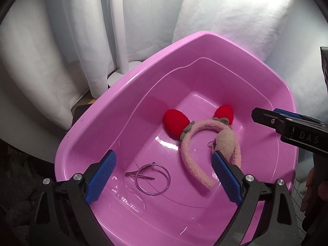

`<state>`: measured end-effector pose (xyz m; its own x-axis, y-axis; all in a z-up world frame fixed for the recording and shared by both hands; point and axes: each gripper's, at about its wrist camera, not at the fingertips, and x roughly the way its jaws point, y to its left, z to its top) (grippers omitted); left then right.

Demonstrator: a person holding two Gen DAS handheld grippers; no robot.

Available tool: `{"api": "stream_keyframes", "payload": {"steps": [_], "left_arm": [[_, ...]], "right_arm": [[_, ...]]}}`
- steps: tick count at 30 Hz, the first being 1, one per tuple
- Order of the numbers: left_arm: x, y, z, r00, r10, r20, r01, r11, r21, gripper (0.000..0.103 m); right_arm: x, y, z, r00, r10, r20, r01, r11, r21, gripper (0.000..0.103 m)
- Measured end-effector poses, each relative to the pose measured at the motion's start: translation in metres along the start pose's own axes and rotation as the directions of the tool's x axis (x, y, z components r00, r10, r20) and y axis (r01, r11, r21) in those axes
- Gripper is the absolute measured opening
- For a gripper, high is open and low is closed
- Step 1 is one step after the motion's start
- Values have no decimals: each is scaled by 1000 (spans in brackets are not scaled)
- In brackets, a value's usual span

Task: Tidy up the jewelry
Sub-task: 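Open both tools over the tub, dropping the bangle and the ball, then move both tools back over the table toward the remaining jewelry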

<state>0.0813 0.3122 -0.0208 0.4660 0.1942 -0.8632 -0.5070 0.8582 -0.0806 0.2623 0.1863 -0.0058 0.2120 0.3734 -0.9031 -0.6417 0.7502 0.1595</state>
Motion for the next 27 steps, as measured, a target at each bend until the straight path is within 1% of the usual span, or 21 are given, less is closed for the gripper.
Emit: {"api": "stream_keyframes", "payload": {"steps": [7, 16, 21, 27], "left_arm": [[-8, 0, -1, 1000, 3, 25, -4, 1000, 20, 92], [-29, 3, -4, 997, -10, 77, 8, 999, 34, 92], [-43, 0, -10, 994, -28, 103, 22, 998, 61, 93], [-60, -11, -17, 989, -68, 128, 53, 992, 117, 95]], "right_arm": [[-7, 1, -3, 1000, -8, 19, 8, 1000, -2, 71], [-31, 8, -15, 997, 1, 78, -2, 1000, 3, 71], [-53, 11, -29, 992, 13, 125, -15, 1000, 14, 71], [-81, 9, -53, 985, -4, 174, -4, 999, 45, 71]]}}
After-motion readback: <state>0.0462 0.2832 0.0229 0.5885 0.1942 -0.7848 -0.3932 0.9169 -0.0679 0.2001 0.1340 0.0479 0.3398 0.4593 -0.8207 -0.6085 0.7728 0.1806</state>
